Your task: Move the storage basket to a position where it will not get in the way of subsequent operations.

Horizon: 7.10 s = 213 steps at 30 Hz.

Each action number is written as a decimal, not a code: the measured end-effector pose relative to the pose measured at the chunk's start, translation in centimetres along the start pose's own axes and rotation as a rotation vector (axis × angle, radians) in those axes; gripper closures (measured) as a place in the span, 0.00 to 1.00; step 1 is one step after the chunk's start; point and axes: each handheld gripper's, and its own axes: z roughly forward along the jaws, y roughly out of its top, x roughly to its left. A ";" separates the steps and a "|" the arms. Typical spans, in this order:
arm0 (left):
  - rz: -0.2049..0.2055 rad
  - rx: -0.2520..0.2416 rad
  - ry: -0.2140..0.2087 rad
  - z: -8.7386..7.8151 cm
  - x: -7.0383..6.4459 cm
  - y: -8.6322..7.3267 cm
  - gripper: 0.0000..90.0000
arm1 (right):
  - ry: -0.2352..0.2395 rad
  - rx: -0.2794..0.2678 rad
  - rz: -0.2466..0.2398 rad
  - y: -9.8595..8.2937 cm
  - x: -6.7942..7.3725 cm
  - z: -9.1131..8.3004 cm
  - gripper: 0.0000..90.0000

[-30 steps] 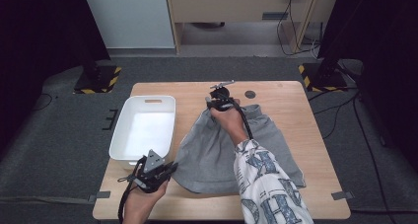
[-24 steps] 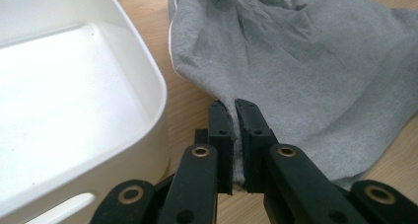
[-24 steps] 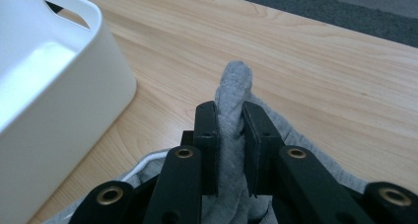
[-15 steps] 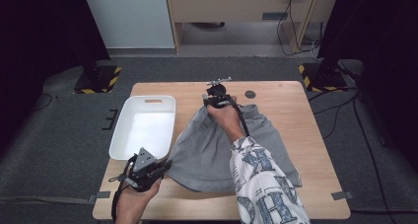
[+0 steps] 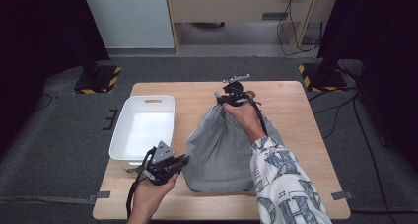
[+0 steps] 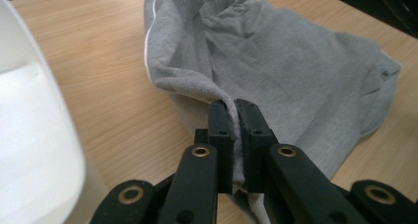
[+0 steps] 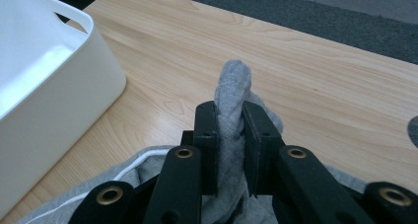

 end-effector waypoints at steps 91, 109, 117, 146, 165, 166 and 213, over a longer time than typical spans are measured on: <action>0.075 -0.003 -0.248 16.9 -14.9 4.3 0.95 | -0.152 0.059 0.034 -6.6 -12.2 -5.8 0.74; 0.066 0.009 -0.266 20.4 -16.2 2.3 0.93 | -0.174 0.041 0.070 -8.0 -12.9 -8.4 0.50; 0.076 0.012 -0.275 20.8 -16.6 2.0 0.91 | -0.175 0.041 0.078 -8.6 -13.0 -8.8 0.50; 0.051 -0.079 -0.156 14.5 -9.2 2.4 0.57 | -0.110 0.021 0.035 -10.4 -9.7 -10.3 0.58; 0.016 -0.049 -0.038 13.0 -4.1 0.5 0.56 | -0.056 0.060 -0.051 -13.5 -5.9 -11.0 0.58; 0.016 -0.051 -0.034 12.9 -4.0 0.4 0.56 | -0.053 0.059 -0.051 -13.6 -5.7 -10.9 0.58; 0.019 -0.042 0.016 11.7 -2.4 -0.1 0.54 | -0.097 0.113 -0.006 -16.7 -5.6 -10.3 0.96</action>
